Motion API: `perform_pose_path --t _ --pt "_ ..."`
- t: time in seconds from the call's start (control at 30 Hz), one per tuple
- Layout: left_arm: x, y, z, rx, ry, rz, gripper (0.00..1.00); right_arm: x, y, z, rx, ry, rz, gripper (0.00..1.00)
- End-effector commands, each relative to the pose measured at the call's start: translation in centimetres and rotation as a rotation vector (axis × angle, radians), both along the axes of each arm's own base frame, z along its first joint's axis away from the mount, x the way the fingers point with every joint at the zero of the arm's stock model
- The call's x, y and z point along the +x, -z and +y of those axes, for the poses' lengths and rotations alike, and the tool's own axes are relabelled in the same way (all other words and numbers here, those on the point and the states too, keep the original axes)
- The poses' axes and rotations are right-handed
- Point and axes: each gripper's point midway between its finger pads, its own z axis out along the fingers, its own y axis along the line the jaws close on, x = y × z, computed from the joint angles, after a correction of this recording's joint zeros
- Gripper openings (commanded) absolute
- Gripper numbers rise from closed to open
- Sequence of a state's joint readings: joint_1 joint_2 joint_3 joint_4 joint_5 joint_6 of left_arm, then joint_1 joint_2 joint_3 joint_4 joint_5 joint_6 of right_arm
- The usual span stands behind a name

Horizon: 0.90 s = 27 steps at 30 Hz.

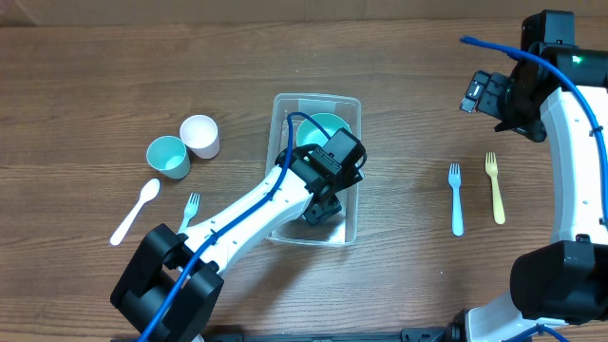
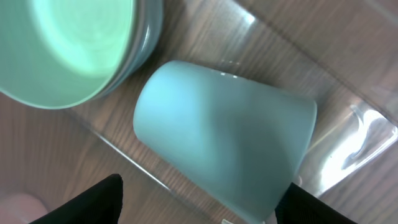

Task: Pack container
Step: 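Open the left gripper off the blue cup and withdraw it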

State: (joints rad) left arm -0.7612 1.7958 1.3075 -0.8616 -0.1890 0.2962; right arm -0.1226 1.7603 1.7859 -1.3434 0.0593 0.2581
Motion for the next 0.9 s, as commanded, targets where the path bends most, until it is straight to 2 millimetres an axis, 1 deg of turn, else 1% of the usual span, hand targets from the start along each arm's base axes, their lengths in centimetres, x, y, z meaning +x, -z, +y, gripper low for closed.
perform_pose_path --t 0.0,0.1,0.13,0.2,0.27,0.33,0.47,0.6,0.7,0.77,0.8,0.87 --pt "0.8 0.4 1.0 0.043 -0.057 -0.039 0.76 0.2 -1.6 -0.2 -0.011 0.007 -0.049 1.0" --pt "0.9 0.4 1.2 0.053 -0.06 -0.047 0.76 0.2 -1.6 -0.2 -0.011 0.007 -0.049 1.0" --pt "0.9 0.4 1.2 0.052 -0.061 -0.047 0.75 0.2 -1.6 -0.2 -0.011 0.006 -0.049 1.0" --pt "0.9 0.4 1.2 0.052 -0.061 -0.048 0.68 0.2 -1.6 -0.2 -0.011 0.007 -0.049 1.0" --pt "1.0 0.4 1.1 0.05 -0.061 -0.05 0.59 0.2 -1.6 -0.2 -0.011 0.006 -0.049 1.0" --pt "1.1 0.3 1.0 0.045 -0.061 -0.055 0.53 0.2 -1.6 -0.2 -0.011 0.006 -0.049 1.0" --pt "1.5 0.2 0.8 0.038 -0.064 -0.073 0.47 0.2 -1.6 -0.2 -0.011 0.006 -0.049 1.0" --pt "2.3 -0.2 1.3 0.057 -0.102 -0.119 0.45 0.2 -1.6 -0.2 -0.011 0.006 -0.049 1.0" --pt "2.5 -0.3 1.4 0.063 -0.105 -0.131 0.44 0.2 -1.6 -0.2 -0.011 0.007 -0.049 1.0" --pt "2.6 -0.3 1.4 0.062 -0.11 -0.136 0.36 0.2 -1.6 -0.2 -0.011 0.007 -0.048 1.0" --pt "2.6 -0.4 1.4 0.059 -0.113 -0.138 0.34 0.2 -1.6 -0.2 -0.011 0.006 -0.049 1.0" --pt "2.9 -0.6 1.2 0.045 -0.136 -0.151 0.34 0.2 -1.6 -0.2 -0.011 0.007 -0.049 1.0"
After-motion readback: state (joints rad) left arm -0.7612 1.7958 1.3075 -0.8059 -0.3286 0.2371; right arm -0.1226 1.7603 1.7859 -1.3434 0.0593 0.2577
